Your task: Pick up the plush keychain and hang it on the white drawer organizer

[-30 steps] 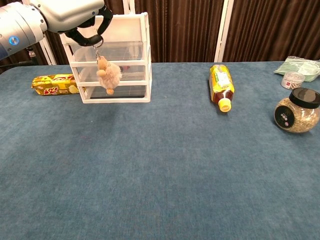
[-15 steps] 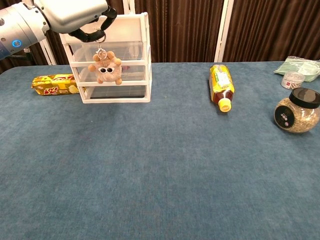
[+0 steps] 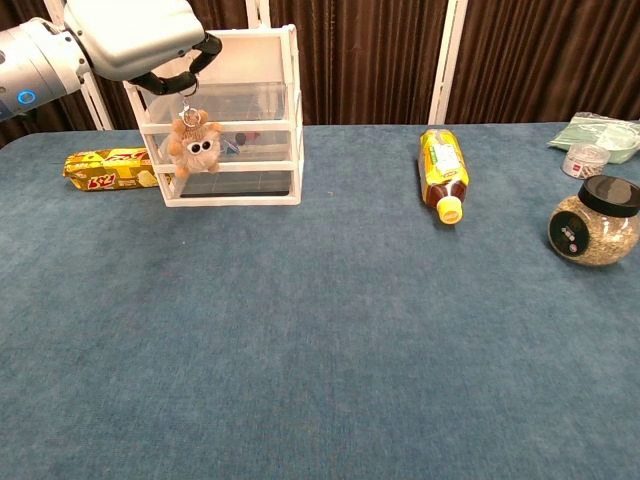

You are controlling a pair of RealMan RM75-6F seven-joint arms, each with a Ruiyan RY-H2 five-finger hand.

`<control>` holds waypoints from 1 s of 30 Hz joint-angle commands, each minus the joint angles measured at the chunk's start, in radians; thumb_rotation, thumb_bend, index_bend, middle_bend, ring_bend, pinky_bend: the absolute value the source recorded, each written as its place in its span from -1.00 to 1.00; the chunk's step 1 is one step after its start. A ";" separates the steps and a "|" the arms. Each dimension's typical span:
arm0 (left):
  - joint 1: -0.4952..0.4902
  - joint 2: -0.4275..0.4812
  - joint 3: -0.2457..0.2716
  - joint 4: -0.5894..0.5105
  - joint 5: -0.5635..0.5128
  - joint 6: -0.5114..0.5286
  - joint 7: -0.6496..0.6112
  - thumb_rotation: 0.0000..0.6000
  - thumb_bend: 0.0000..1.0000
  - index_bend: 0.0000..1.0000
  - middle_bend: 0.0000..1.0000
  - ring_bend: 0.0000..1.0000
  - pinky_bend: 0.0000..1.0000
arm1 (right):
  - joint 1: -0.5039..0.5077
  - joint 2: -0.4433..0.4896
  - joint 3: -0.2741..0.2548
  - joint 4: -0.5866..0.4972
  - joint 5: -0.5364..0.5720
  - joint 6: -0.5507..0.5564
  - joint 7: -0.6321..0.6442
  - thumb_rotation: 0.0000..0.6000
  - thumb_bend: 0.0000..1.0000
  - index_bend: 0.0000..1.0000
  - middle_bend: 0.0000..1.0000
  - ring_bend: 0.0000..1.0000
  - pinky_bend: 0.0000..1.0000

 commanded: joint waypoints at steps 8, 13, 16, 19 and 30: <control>-0.030 -0.070 -0.008 0.102 -0.031 -0.020 -0.045 1.00 -0.07 0.14 1.00 0.73 0.52 | -0.001 -0.002 0.001 0.006 -0.005 0.006 -0.001 1.00 -0.97 -1.00 -1.00 -1.00 -1.00; -0.049 -0.090 -0.009 0.135 -0.041 -0.025 -0.058 1.00 -0.07 0.14 1.00 0.73 0.52 | -0.001 -0.001 0.000 0.007 -0.007 0.006 0.004 1.00 -0.97 -1.00 -1.00 -1.00 -1.00; -0.058 -0.101 -0.014 0.146 -0.052 -0.025 -0.067 1.00 -0.07 0.14 1.00 0.73 0.52 | 0.000 -0.001 0.000 0.008 -0.007 0.004 0.006 1.00 -0.97 -1.00 -1.00 -1.00 -1.00; -0.063 -0.106 -0.010 0.166 -0.058 -0.037 -0.067 1.00 -0.07 0.14 1.00 0.73 0.52 | 0.001 0.000 0.001 0.007 -0.006 0.004 0.011 1.00 -0.97 -1.00 -1.00 -1.00 -1.00; -0.052 -0.121 0.012 0.195 -0.069 -0.042 -0.075 1.00 -0.45 0.10 1.00 0.72 0.52 | 0.001 0.002 -0.001 0.002 -0.007 0.003 0.014 1.00 -0.97 -1.00 -1.00 -1.00 -1.00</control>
